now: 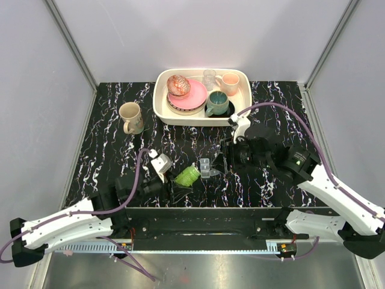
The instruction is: Sort the pills into containers
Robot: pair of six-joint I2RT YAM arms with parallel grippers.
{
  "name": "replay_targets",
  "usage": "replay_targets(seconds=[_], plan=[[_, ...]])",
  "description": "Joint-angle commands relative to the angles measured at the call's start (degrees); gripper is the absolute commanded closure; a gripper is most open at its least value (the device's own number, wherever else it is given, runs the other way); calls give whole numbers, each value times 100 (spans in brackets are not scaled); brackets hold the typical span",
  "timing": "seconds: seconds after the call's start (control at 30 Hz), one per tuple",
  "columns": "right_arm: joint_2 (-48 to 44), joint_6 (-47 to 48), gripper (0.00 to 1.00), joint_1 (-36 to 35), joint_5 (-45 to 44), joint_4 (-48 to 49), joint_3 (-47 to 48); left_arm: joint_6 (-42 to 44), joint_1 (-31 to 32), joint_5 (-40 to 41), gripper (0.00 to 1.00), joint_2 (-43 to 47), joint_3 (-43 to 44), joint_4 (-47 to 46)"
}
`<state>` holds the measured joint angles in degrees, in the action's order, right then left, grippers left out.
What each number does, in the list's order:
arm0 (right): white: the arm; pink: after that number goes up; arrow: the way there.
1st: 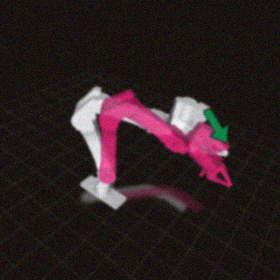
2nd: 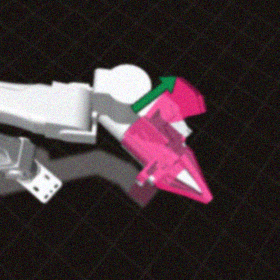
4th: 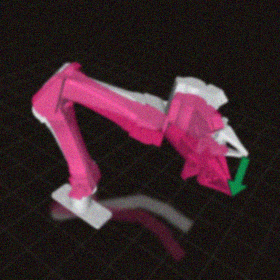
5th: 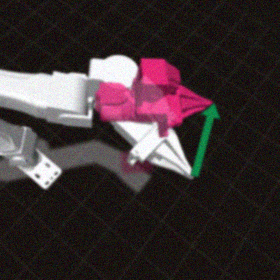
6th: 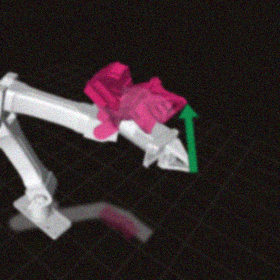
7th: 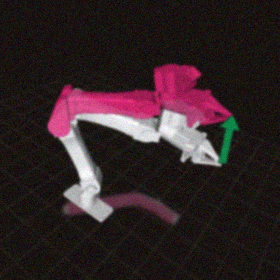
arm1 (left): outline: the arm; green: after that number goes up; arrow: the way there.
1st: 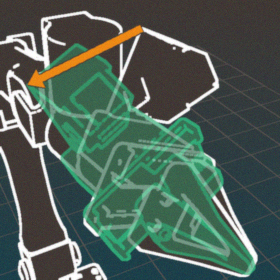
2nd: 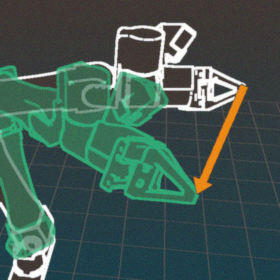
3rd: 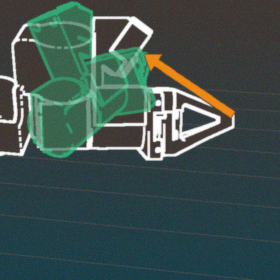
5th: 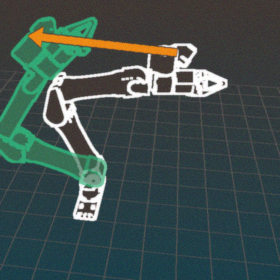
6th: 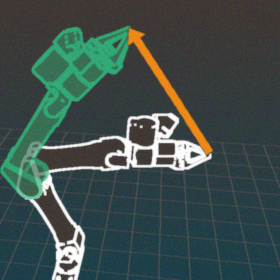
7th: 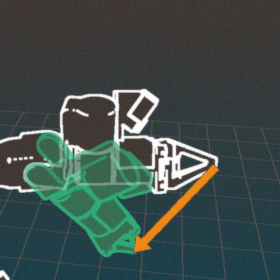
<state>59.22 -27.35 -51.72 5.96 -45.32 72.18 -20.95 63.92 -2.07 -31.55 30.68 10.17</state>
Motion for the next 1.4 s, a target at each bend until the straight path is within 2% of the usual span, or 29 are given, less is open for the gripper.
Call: replay_targets(seconds=[0.0, 0.13, 0.33, 0.7, 0.8, 0.97, 1.17, 1.37], plan=[[-297, -15, 100, -31, -691, 93, -265, -269, -11, 628, 100, 17, -640, -937], [-534, -42, 100, -22, -991, 120, -407, -199, -11, 874, 100, -341, -835, -1306], [-517, 19, 100, -31, -903, 120, -398, 38, -11, 1059, 100, -886, -1195, -2115], [-728, -60, 100, -31, -1017, 120, -600, 293, -239, 989, 100, -1863, -1582, -3372], [-737, -16, 100, -31, -982, 111, -618, 302, -572, 709, 100, -2100, -1626, -3627], [-719, 98, 100, -22, -1017, 94, -662, 293, -1240, -223, 100, -2522, -1574, -3900], [-754, 169, 100, -22, -1105, 85, -776, 451, -1312, -619, 100, -3058, -1283, -3821], [-842, 195, 100, -22, -1211, 50, -846, 434, -1312, -532, 100, -3287, -1143, -3777]])
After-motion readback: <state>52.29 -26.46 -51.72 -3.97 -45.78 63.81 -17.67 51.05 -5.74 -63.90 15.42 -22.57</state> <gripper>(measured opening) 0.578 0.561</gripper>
